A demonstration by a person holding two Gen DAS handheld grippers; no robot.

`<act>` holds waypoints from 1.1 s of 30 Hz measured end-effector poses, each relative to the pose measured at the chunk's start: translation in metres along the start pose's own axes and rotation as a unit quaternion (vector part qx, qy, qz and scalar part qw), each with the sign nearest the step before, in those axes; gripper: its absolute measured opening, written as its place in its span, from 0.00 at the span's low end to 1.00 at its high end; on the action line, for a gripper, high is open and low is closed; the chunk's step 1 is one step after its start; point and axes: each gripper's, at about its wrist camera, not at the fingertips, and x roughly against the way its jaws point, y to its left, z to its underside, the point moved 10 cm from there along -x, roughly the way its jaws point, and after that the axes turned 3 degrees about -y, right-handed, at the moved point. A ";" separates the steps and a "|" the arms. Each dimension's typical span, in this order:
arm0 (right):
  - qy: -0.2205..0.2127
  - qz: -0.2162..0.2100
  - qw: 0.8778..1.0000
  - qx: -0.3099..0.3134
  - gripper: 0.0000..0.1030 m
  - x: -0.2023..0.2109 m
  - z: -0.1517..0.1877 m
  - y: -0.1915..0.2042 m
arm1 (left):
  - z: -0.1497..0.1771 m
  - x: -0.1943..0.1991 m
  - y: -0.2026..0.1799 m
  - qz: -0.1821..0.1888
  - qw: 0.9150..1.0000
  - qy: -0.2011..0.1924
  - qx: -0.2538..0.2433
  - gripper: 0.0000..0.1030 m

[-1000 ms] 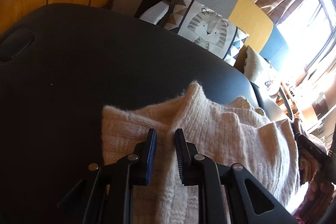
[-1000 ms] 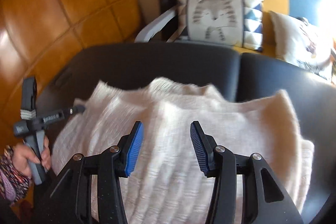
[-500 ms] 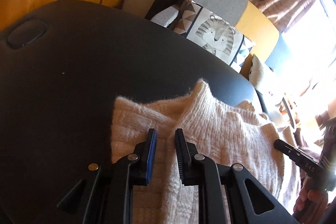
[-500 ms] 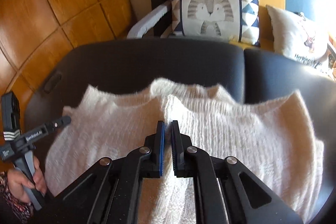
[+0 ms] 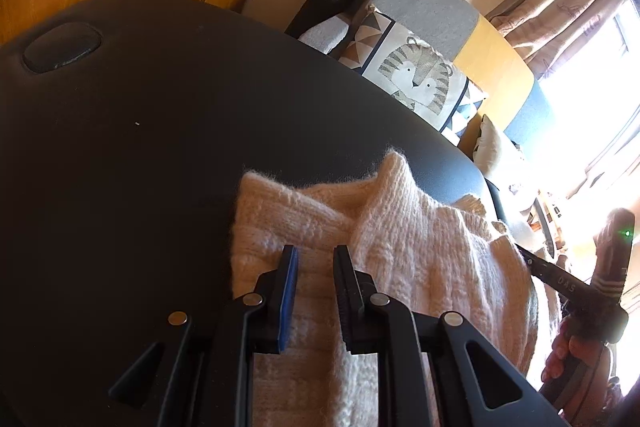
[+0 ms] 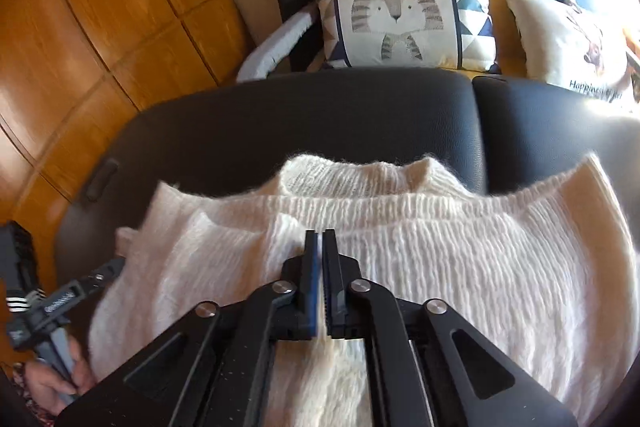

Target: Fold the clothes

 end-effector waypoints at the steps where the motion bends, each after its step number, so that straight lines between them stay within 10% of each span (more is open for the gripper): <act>1: -0.011 -0.004 1.000 -0.008 0.24 0.009 0.000 -0.001 | 0.000 0.001 0.000 0.002 1.000 -0.005 0.000 0.17; 4: -0.017 -0.019 1.000 -0.015 0.48 0.026 0.008 0.003 | 0.001 0.002 -0.002 0.013 1.000 -0.005 0.004 0.17; 14: 0.017 0.016 0.998 0.066 0.48 0.007 0.037 0.026 | 0.005 0.005 -0.018 0.031 0.997 0.051 -0.041 0.17; 20: 0.026 0.008 0.998 0.057 0.48 0.000 0.040 0.024 | -0.012 0.017 -0.046 0.029 0.996 0.014 -0.085 0.17; 25: 0.034 0.033 0.993 0.108 0.06 -0.007 0.040 0.024 | -0.008 0.004 -0.066 0.014 0.991 0.027 -0.133 0.17; 33: -0.018 0.044 0.994 0.099 0.05 0.004 0.003 0.032 | 0.010 -0.012 -0.059 -0.019 0.991 0.041 -0.127 0.17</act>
